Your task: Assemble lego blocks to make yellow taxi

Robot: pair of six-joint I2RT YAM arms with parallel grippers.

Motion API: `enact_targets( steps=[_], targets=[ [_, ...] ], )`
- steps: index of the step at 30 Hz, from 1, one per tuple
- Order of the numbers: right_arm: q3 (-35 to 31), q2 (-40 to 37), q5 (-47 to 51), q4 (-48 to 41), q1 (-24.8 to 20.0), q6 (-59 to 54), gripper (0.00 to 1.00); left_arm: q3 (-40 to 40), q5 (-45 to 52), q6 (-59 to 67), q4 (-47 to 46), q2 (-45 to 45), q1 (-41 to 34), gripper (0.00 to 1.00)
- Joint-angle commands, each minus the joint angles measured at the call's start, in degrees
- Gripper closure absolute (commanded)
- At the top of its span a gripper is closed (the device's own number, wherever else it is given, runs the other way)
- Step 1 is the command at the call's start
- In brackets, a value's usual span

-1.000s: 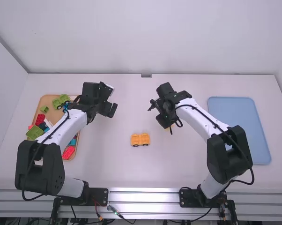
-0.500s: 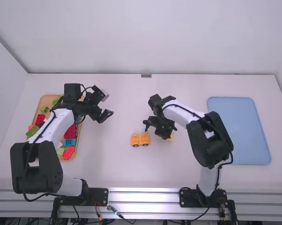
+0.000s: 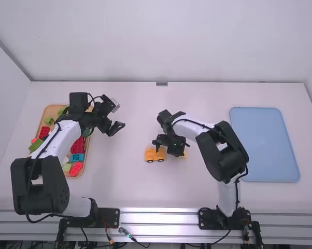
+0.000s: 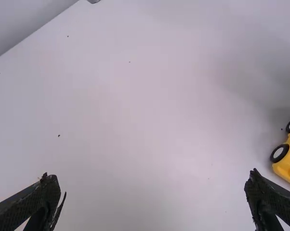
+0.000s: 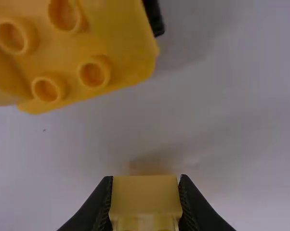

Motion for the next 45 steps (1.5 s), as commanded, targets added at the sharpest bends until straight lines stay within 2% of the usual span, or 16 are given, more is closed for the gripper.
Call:
enact_targets(
  steps=[1, 4, 5, 6, 7, 14, 19, 26, 33, 36, 40, 45],
  targets=[
    [-1.9, 0.76, 0.17, 0.22, -0.28, -0.42, 1.0, 0.83, 1.46, 0.85, -0.46, -0.07, 0.02, 0.01],
    [-2.36, 0.76, 1.73, 0.74, -0.15, 0.07, 1.0, 0.83, 1.49, 0.83, -0.76, -0.07, -0.13, 0.01],
    [-2.29, 0.76, 2.93, 0.55, -0.13, 0.28, 0.89, 0.83, 1.49, 0.87, -1.09, -0.07, 0.04, 0.01],
    [-2.12, 0.76, 3.85, 0.26, -0.13, 0.24, 0.3, 0.83, 1.49, 0.85, -1.2, -0.07, 0.2, 0.01],
    [-1.88, 0.76, 4.94, 0.02, -0.09, 0.26, 0.01, 0.83, 1.51, 0.85, -1.36, -0.07, 0.17, 0.01],
    [1.99, 0.66, 5.4, -1.88, 0.83, 0.26, 0.01, 0.22, 3.39, 2.75, -1.6, -0.07, -0.48, 0.01],
    [5.95, -2.25, -1.88, -4.15, -1.16, 0.22, 0.01, -4.11, 14.75, 13.79, -0.72, -0.07, -0.52, 0.01],
    [3.63, -12.07, -10.84, -1.62, -6.16, 0.2, 0.01, -10.97, 26.43, 16.92, 7.82, -0.07, -1.2, 0.01],
    [-12.57, -28.37, -24.0, 14.03, -12.02, -3.58, 0.02, -19.82, 28.96, 11.82, 24.46, 0.85, -8.17, 0.01],
    [-19.98, -32.41, -28.5, 22.08, -14.32, -4.44, 0.02, -21.79, 28.98, 9.75, 28.44, 1.49, -10.38, 0.01],
    [-29.81, -34.97, -32.26, 32.59, -17.46, -4.46, 0.01, -23.52, 29.55, 10.38, 28.57, 2.27, -12.09, 0.01],
    [-37.13, -35.04, -36.39, 42.58, -19.04, -3.98, 0.02, -23.76, 29.75, 10.38, 29.92, 5.9, -13.05, 0.01]
  ],
)
